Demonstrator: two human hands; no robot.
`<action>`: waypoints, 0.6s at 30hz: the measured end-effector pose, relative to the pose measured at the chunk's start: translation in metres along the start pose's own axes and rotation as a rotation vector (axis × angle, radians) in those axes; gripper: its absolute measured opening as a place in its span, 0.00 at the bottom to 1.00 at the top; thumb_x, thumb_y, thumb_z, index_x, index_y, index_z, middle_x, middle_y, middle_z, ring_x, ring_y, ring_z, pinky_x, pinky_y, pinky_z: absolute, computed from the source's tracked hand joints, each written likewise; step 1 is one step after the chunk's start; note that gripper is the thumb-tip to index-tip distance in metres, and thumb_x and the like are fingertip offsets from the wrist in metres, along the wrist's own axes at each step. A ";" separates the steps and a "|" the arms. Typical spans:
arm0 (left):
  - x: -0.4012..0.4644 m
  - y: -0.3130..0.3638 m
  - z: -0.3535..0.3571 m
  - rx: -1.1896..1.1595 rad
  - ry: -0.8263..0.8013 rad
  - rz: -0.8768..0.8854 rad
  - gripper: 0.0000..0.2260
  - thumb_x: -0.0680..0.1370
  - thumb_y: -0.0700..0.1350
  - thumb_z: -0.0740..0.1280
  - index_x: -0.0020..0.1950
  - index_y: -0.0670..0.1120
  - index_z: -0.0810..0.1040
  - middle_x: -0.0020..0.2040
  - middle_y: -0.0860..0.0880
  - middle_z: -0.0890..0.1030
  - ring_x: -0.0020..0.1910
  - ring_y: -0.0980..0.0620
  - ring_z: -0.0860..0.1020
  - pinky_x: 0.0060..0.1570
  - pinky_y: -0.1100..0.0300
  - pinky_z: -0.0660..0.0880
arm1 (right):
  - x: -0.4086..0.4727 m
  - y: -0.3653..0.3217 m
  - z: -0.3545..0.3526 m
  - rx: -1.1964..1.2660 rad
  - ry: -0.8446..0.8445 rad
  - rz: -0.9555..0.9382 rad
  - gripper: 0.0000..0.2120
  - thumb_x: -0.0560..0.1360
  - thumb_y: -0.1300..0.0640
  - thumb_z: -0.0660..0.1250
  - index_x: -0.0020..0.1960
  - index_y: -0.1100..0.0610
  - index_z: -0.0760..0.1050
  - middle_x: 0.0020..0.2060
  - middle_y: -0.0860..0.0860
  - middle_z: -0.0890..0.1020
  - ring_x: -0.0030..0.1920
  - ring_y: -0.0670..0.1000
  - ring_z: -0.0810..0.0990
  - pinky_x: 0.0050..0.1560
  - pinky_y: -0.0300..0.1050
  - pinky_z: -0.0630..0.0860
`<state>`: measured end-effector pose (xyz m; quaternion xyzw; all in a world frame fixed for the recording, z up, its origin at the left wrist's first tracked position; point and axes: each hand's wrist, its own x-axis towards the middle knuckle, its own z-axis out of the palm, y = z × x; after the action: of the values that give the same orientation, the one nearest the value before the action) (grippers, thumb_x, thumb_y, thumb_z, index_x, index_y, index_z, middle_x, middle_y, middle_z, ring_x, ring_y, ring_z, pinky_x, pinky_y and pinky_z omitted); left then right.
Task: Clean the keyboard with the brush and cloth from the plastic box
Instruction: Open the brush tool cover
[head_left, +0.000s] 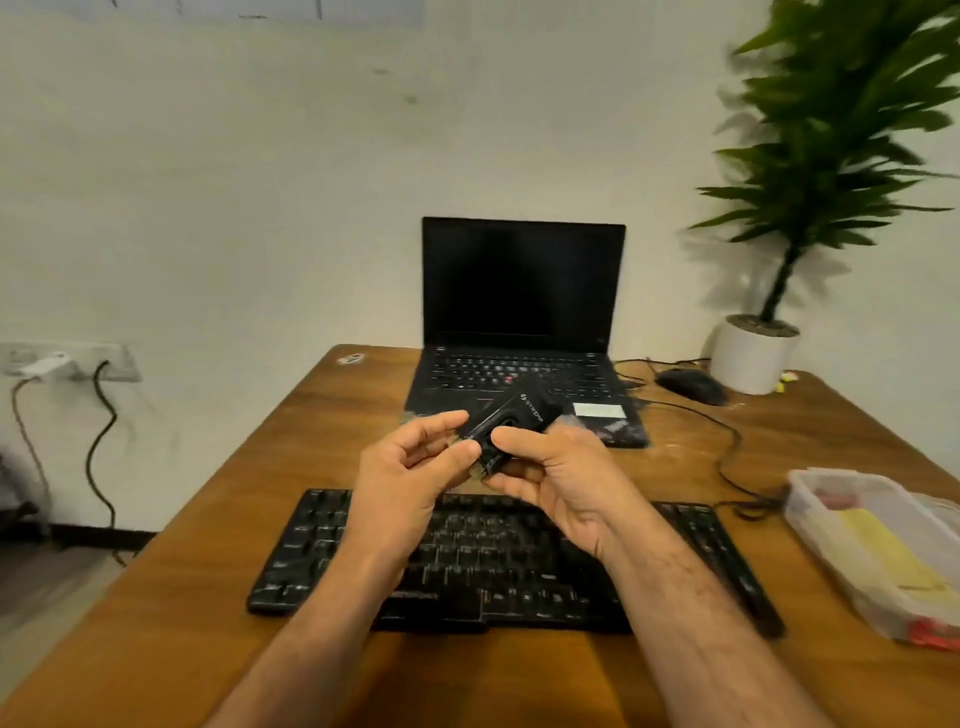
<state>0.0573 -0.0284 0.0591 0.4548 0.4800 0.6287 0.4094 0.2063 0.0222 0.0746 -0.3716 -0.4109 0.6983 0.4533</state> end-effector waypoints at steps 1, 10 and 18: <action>0.007 0.001 -0.014 0.014 0.013 -0.001 0.14 0.73 0.36 0.73 0.57 0.48 0.83 0.46 0.53 0.86 0.47 0.56 0.84 0.44 0.65 0.80 | 0.010 0.005 0.013 -0.011 -0.006 -0.002 0.11 0.74 0.69 0.70 0.56 0.64 0.79 0.50 0.60 0.86 0.52 0.59 0.86 0.47 0.51 0.84; 0.053 -0.015 -0.099 0.060 0.106 -0.022 0.13 0.70 0.37 0.76 0.53 0.48 0.84 0.47 0.50 0.87 0.48 0.51 0.85 0.47 0.59 0.82 | 0.070 0.051 0.081 0.002 -0.055 -0.024 0.07 0.75 0.67 0.70 0.52 0.62 0.81 0.49 0.59 0.86 0.46 0.56 0.84 0.48 0.47 0.79; 0.064 -0.021 -0.122 0.067 0.049 0.019 0.20 0.63 0.43 0.76 0.54 0.44 0.84 0.48 0.47 0.87 0.48 0.49 0.85 0.47 0.57 0.82 | 0.080 0.068 0.094 -0.012 -0.056 -0.096 0.07 0.74 0.70 0.70 0.51 0.64 0.82 0.47 0.61 0.86 0.47 0.59 0.86 0.45 0.50 0.82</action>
<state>-0.0746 0.0083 0.0350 0.4572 0.5062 0.6270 0.3762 0.0754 0.0577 0.0368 -0.3345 -0.4450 0.6833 0.4724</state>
